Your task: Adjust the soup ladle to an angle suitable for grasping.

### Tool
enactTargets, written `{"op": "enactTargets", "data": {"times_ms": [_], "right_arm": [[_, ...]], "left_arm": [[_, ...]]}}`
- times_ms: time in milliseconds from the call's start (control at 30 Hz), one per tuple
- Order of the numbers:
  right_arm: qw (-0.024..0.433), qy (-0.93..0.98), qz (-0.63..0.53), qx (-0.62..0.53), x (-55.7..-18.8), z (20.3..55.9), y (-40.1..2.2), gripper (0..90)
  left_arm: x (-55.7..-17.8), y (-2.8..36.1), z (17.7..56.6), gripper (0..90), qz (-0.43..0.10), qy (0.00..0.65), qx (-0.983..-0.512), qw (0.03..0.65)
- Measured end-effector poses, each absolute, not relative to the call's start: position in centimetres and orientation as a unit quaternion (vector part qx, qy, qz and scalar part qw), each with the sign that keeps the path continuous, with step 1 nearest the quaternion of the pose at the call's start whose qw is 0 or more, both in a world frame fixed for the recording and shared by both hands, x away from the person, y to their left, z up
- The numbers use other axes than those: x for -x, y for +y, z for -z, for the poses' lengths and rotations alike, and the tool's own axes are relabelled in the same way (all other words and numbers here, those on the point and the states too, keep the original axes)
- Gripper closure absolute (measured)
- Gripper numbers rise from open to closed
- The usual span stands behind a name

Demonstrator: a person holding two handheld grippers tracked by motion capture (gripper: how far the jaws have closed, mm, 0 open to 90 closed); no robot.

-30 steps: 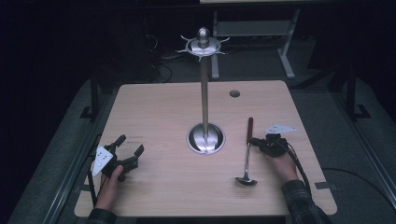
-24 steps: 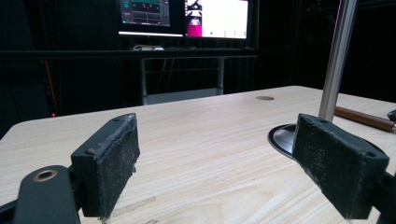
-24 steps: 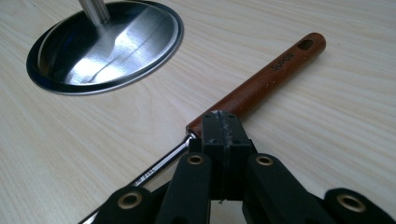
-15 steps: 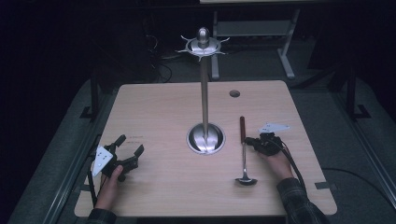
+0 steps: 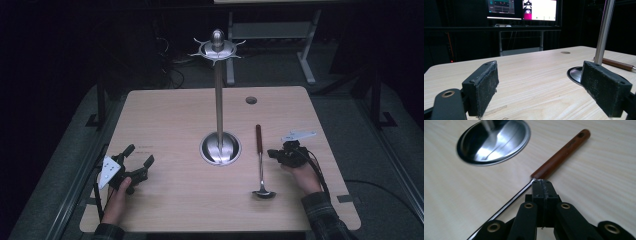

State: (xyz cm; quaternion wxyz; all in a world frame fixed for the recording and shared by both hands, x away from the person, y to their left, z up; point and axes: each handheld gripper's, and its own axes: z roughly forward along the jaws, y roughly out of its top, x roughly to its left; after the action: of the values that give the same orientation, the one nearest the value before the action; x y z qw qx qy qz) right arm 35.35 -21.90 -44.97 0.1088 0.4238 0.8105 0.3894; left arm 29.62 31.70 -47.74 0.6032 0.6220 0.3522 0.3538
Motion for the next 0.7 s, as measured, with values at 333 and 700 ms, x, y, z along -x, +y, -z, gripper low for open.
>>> {"op": "enactTargets", "data": {"times_ms": [333,700], "right_arm": [[0.038,0.845,-0.35,-0.402,-32.2,43.0,-19.9,89.8],[0.012,0.88,-0.305,-0.364,-30.8,44.2,-16.9,89.8]], "left_arm": [[-29.6,31.7,47.7,14.3,-0.354,0.353,-0.621,0.604],[-29.6,31.7,47.7,14.3,-0.353,0.353,-0.622,0.604]]}}
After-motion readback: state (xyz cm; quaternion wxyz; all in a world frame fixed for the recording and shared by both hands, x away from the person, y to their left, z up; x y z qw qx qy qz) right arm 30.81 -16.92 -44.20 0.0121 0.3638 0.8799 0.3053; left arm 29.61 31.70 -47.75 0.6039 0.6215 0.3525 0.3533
